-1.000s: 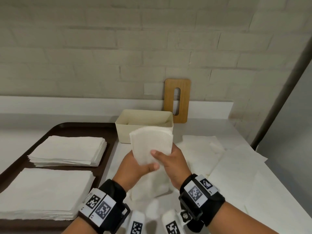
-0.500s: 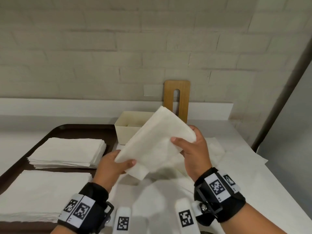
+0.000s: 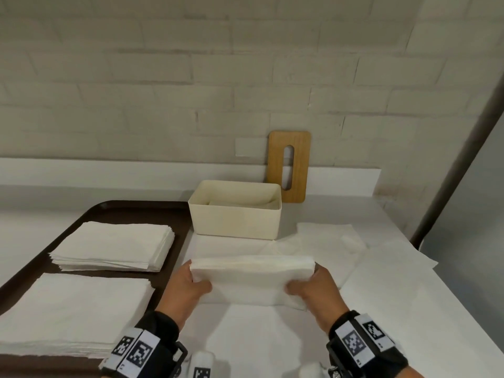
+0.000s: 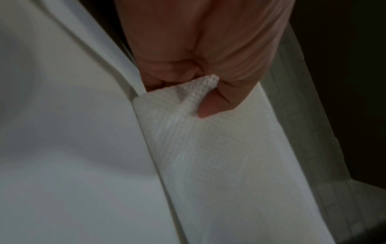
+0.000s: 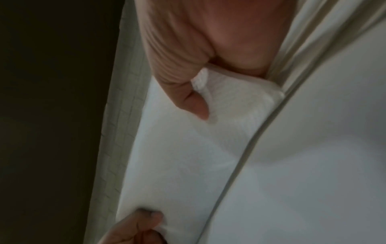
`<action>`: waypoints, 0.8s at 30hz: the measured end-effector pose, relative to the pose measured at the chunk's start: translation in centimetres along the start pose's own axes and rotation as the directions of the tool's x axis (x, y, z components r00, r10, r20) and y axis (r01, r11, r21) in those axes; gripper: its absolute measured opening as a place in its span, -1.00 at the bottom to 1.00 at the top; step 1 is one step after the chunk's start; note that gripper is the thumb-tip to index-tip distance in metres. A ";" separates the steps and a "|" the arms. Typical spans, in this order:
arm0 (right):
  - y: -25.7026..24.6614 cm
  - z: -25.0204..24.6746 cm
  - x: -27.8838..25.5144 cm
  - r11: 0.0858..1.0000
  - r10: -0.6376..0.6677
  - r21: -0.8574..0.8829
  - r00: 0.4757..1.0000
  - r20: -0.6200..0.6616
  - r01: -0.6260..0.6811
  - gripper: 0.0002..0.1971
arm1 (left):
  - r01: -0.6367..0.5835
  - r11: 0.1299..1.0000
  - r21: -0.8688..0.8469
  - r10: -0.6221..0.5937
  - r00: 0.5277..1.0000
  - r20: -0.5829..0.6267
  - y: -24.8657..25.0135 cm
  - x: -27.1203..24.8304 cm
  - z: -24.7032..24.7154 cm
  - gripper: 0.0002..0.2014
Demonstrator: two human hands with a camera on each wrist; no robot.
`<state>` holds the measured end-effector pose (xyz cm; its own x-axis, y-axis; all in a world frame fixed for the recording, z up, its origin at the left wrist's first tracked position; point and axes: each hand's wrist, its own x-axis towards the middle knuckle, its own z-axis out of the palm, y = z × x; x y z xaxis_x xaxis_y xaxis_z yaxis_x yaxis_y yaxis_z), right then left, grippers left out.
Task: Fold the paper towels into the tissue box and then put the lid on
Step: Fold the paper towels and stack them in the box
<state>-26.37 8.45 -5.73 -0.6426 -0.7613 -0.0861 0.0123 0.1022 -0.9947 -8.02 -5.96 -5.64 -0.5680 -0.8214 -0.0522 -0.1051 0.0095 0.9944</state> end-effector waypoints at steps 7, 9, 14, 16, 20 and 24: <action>-0.7 0.2 -0.9 0.995 -0.062 0.070 0.996 -0.069 0.067 -0.65 | -0.046 0.998 0.045 0.045 0.999 0.025 1.0 -0.2 0.0 -0.65; -0.2 0.2 -1.1 0.999 -0.024 0.047 0.995 -0.097 0.028 -0.69 | -0.022 0.999 0.035 0.020 0.999 0.050 0.9 -0.4 0.1 -0.63; -0.7 0.4 -1.6 0.994 -0.062 0.087 0.992 -0.111 0.072 -0.78 | -0.061 0.998 0.034 0.059 0.997 0.046 0.9 -0.6 -0.2 -0.75; -0.9 0.5 -1.8 0.988 -0.089 0.114 0.990 -0.107 0.101 -0.71 | -0.035 0.997 0.067 0.031 0.997 0.065 0.6 -0.2 -0.5 -0.72; -0.5 0.6 -2.5 0.998 -0.050 0.019 0.993 -0.103 0.052 -0.69 | 0.016 0.980 0.198 -0.038 0.994 0.107 0.0 0.1 -0.7 -0.67; -1.5 -0.5 -2.8 0.947 -0.232 -0.272 0.951 -0.205 0.172 -0.55 | -0.141 0.958 0.251 0.114 0.986 0.120 1.6 -0.5 -0.3 -0.73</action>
<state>-24.93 10.75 -3.99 -0.7708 -0.6166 0.1600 -0.3072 0.1397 -0.9413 -7.64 -5.68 -4.02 -0.6700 -0.7406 0.0504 -0.2258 0.2680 0.9366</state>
